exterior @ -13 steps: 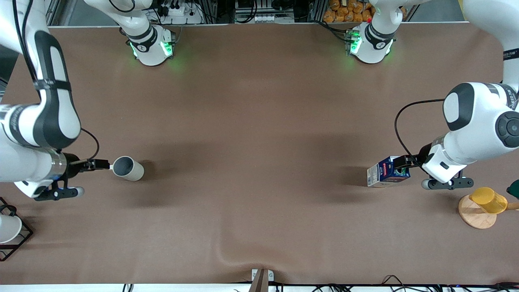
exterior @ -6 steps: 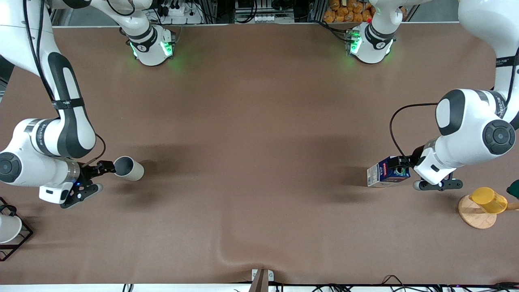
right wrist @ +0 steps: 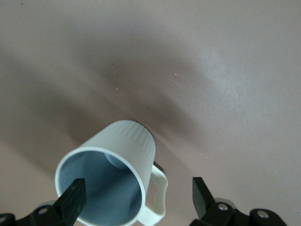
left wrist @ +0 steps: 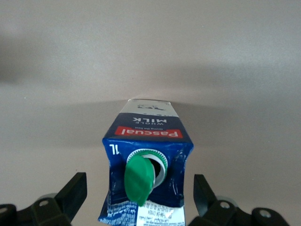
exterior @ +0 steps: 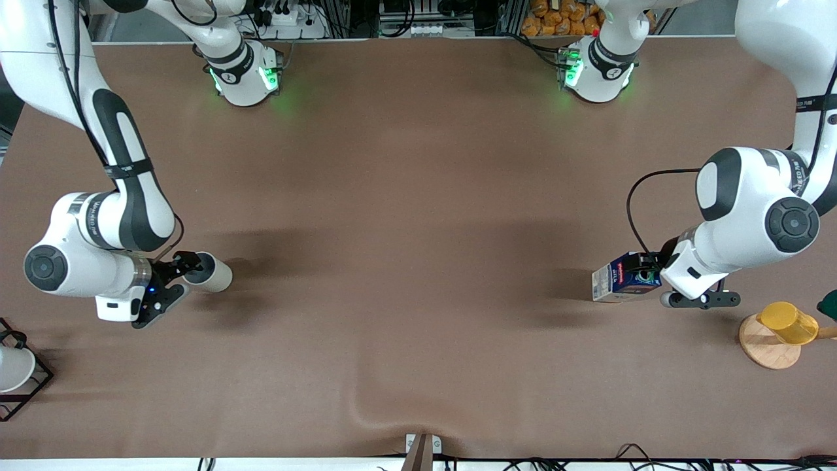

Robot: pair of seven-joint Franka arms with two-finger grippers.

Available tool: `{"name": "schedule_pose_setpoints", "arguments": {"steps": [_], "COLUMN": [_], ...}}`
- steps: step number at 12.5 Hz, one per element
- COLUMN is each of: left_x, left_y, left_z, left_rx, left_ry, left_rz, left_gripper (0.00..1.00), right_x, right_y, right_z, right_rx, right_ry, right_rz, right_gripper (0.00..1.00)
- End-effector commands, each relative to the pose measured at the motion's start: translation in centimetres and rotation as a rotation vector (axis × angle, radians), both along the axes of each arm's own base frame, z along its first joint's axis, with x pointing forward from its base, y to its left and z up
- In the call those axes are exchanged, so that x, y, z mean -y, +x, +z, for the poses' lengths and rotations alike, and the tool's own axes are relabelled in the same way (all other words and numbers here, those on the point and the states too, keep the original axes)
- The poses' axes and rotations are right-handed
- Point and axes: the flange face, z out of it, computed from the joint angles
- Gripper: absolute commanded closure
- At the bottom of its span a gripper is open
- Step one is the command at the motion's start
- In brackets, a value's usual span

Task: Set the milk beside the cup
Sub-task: 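Close the left gripper on the carton while the right gripper grasps the mug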

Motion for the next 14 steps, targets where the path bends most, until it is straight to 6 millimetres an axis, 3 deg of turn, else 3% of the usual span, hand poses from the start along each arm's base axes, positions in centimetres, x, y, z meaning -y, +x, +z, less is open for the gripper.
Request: {"name": "schedule_pose_setpoints", "arguments": {"steps": [1, 6, 8, 9, 14], "left_x": [0.1, 0.1, 0.2, 0.2, 0.3], "left_y": [0.4, 0.6, 0.5, 0.6, 0.7], "left_z": [-1.1, -1.4, -1.5, -1.6, -1.7], "left_rx": [0.007, 0.009, 0.006, 0.006, 0.005], "left_ry": [0.018, 0.016, 0.016, 0.016, 0.016], "left_rz": [0.001, 0.001, 0.000, 0.000, -0.003], "left_gripper": [0.00, 0.00, 0.05, 0.11, 0.32], "right_x": [0.4, 0.3, 0.3, 0.3, -0.4], "right_y": [-0.2, -1.4, -1.4, -1.4, -1.2], "right_z": [-0.2, -3.3, -3.5, -3.5, -2.4], "right_rx": [0.025, 0.047, 0.048, 0.047, 0.048], "right_ry": [0.006, 0.012, 0.012, 0.012, 0.013], "right_rz": [0.017, 0.062, 0.060, 0.061, 0.069], "right_gripper": [0.00, 0.00, 0.85, 1.00, 1.00]}}
